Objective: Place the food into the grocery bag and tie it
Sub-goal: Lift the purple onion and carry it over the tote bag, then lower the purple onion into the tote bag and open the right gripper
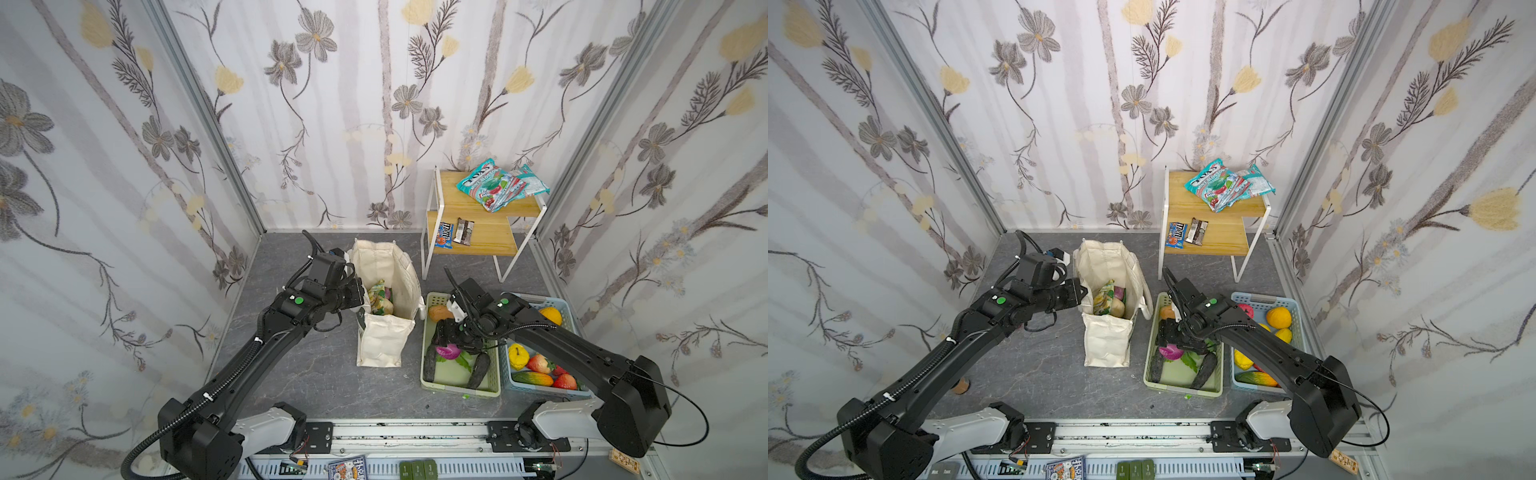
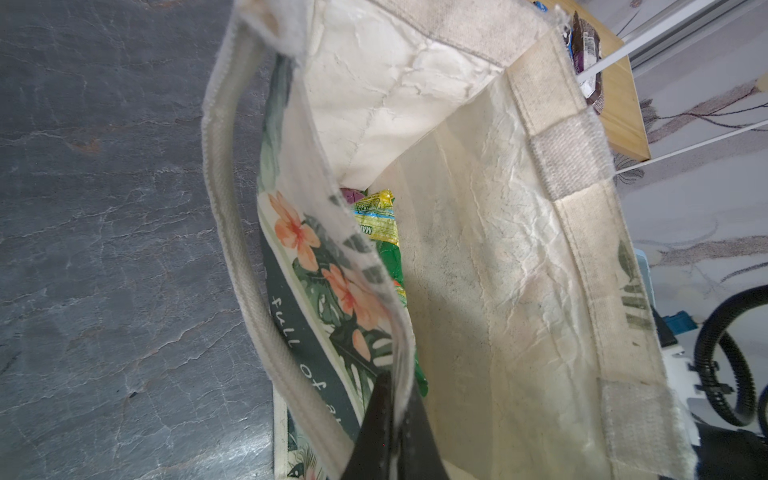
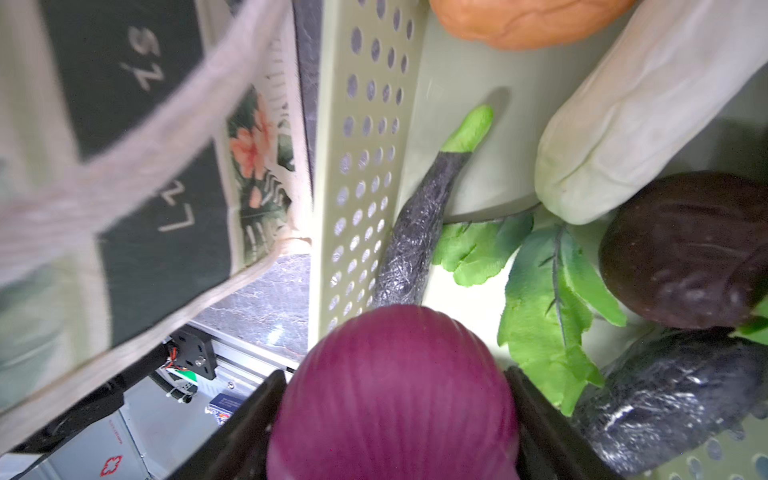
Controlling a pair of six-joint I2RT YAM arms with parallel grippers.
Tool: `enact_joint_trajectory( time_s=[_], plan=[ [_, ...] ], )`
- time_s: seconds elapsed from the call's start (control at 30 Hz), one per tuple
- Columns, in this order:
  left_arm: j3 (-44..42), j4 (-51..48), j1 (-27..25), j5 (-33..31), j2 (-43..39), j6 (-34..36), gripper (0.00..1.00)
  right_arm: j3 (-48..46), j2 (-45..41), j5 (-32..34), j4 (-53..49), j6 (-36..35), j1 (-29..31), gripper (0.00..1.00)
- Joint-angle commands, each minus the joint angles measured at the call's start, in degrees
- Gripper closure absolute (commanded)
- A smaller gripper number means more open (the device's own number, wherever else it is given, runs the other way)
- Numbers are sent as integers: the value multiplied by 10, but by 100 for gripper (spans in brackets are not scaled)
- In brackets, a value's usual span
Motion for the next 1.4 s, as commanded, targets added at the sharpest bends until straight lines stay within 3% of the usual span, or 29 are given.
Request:
enact_joint_trajectory(
  time_s=[0.0, 0.4, 0.7, 1.13, 1.37],
  plan=[
    [6, -2, 1, 2, 4, 3, 100, 46, -2, 20, -31, -17, -15, 24],
    [14, 2, -1, 27, 14, 5, 100, 301, 53, 53, -88, -55, -46, 24],
    [40, 7, -12, 51, 30, 24, 100, 453, 141, 31, -48, -46, -11, 23],
    [46, 2, -18, 40, 23, 29, 100, 489, 252, 27, 3, -44, 80, 23],
    [41, -42, -12, -49, -7, 13, 100, 481, 316, 34, -3, -62, 92, 22]
  ],
)
